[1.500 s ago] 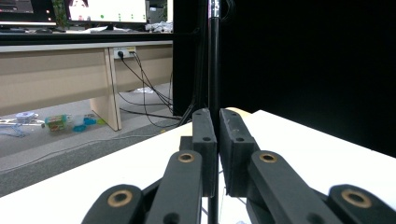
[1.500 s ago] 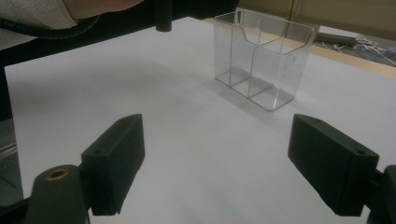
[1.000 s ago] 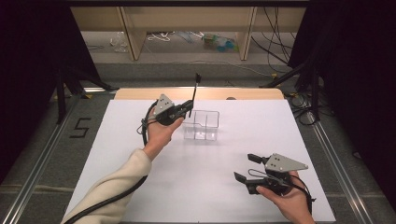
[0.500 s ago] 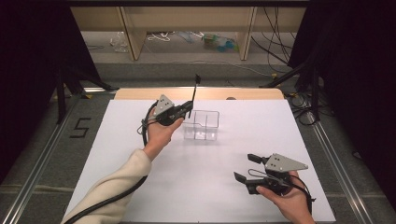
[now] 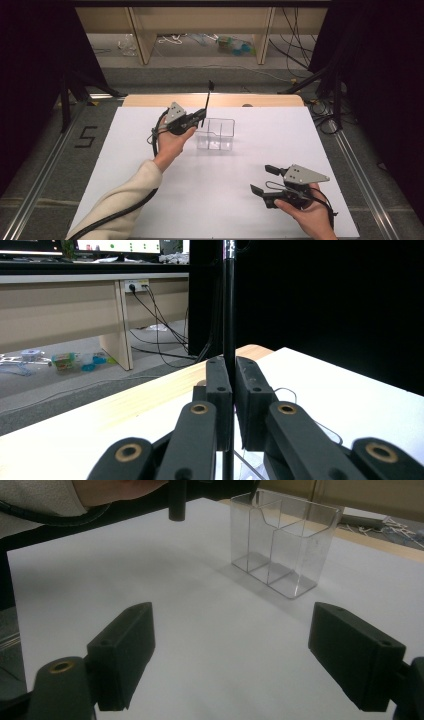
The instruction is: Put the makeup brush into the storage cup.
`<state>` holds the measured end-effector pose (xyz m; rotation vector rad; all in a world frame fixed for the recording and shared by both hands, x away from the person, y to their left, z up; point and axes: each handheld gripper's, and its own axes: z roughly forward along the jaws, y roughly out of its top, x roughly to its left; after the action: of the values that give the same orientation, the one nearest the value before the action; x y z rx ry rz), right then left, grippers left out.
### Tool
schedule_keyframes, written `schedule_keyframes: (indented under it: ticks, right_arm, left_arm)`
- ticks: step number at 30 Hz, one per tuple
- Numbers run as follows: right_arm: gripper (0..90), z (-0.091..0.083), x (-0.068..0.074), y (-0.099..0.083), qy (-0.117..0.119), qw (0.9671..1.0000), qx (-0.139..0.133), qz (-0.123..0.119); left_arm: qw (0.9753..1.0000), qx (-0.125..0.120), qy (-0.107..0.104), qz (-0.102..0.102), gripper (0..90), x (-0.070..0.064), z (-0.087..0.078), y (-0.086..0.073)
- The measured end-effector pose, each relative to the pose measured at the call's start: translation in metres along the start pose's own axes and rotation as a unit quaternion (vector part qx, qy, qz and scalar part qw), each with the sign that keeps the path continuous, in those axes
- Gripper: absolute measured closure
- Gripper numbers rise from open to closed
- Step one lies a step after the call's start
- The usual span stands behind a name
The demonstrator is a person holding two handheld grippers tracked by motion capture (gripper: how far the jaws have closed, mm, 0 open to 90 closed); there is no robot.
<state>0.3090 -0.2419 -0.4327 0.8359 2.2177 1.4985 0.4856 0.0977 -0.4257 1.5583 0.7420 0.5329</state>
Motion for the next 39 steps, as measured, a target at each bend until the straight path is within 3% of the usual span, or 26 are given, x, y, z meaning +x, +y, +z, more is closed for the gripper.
schedule_keyframes:
  ticks: [18, 21, 23, 39]
  right_arm:
    - [19.9, 0.0002, -0.0004, -0.0002, -0.001, 1.0000, -0.002, -0.005]
    - [19.9, -0.0017, -0.0003, 0.0004, -0.005, 0.9999, 0.009, -0.007]
    - [19.9, 0.0014, -0.0004, -0.0006, 0.002, 0.9999, -0.009, -0.005]
    - [20.0, 0.0003, -0.0003, -0.0002, 0.000, 1.0000, -0.002, -0.006]
  left_arm:
    - [0.9999, 0.010, 0.005, -0.002, 85.5, 0.0023, 0.0009, -0.0053]
    - [0.9999, 0.009, 0.005, -0.001, 85.4, 0.0031, 0.0007, -0.0055]
    - [0.9999, 0.011, 0.006, -0.002, 85.5, 0.0033, 0.0007, -0.0058]
    - [0.9997, 0.018, 0.013, 0.000, 85.4, 0.0056, 0.0010, -0.0097]
